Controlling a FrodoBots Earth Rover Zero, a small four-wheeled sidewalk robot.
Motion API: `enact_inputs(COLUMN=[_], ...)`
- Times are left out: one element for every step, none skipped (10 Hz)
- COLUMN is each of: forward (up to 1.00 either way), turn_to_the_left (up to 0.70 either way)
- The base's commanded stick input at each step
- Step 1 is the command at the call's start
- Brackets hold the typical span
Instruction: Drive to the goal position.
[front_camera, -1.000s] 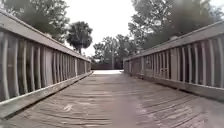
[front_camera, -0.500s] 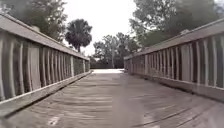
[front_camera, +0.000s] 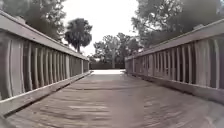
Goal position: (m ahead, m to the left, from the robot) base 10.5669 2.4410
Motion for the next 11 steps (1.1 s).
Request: enact_inputs(forward=[0.7, 0.7, 0.7, 0.7, 0.7, 0.7, 0.7, 0.7, 0.7, 0.7, 0.7], turn_to_the_left=[0.0, 0.0, 0.0, 0.0, 0.0, 0.0, 0.0, 0.0, 0.0, 0.0, 0.0])
